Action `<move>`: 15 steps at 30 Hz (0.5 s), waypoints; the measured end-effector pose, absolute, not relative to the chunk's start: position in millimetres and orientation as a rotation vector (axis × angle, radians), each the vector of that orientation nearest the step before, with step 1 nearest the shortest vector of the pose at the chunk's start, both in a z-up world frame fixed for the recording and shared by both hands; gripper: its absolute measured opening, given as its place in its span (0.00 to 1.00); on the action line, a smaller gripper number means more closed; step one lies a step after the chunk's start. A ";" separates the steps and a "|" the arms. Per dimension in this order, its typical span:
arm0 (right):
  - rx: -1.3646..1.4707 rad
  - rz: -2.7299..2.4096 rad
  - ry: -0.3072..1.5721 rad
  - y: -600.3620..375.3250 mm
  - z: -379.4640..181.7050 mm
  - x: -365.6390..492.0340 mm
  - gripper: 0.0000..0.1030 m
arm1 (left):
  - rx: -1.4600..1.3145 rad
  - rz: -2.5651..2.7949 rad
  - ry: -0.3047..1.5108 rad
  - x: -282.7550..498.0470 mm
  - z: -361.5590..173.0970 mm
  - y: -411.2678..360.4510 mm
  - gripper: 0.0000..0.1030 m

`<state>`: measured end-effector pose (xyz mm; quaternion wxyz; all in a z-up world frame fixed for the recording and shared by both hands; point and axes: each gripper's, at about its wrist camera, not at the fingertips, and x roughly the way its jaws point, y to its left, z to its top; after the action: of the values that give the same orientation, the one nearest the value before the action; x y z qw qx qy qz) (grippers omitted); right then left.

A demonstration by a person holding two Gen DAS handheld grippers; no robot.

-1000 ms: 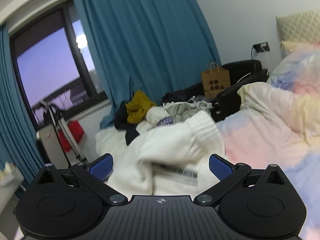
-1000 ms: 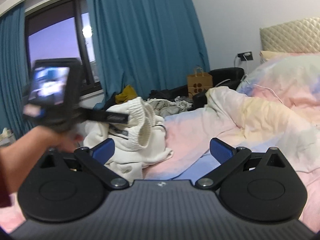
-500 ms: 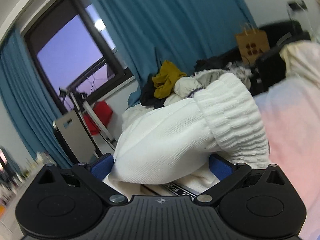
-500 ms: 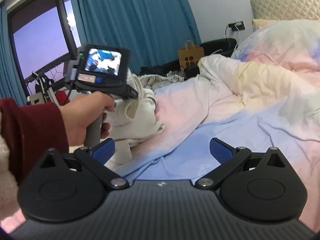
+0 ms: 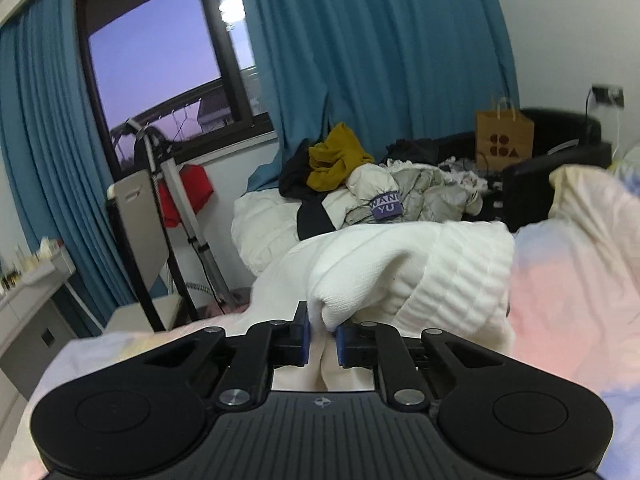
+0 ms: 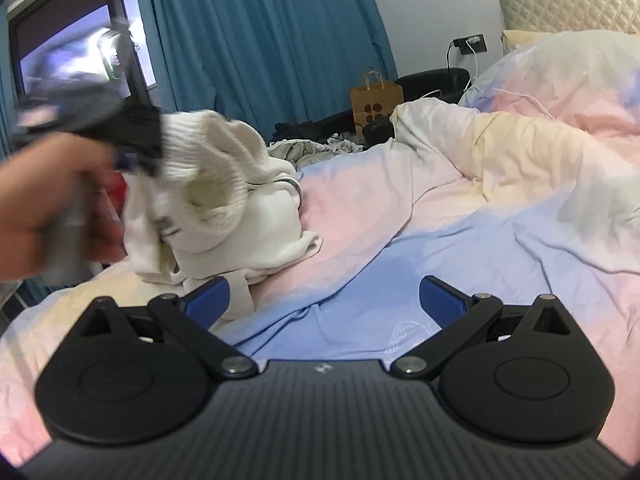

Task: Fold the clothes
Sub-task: 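Grasp the ribbed waistband of the white sweatpants with the left tool, then lift and drag the waistband across the duvet with the left tool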

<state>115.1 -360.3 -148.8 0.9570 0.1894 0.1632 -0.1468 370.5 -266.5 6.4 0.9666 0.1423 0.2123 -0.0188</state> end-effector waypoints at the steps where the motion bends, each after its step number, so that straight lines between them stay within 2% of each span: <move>1: 0.375 -0.296 0.330 -358.6 -148.4 115.2 1.00 | 0.280 -0.042 0.428 358.6 13.0 -248.6 0.12; 10: 0.238 -0.212 0.318 -325.1 -140.8 109.1 1.00 | 0.056 -0.051 0.504 252.5 56.5 -60.5 0.12; 15: 0.172 -0.130 0.320 -300.6 -134.3 102.6 1.00 | -0.119 -0.044 0.545 189.0 47.4 47.4 0.12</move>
<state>102.6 -300.6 -134.3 0.9814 0.0853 0.1591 -0.0646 189.0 47.4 47.4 0.9611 -0.0585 0.2691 -0.0216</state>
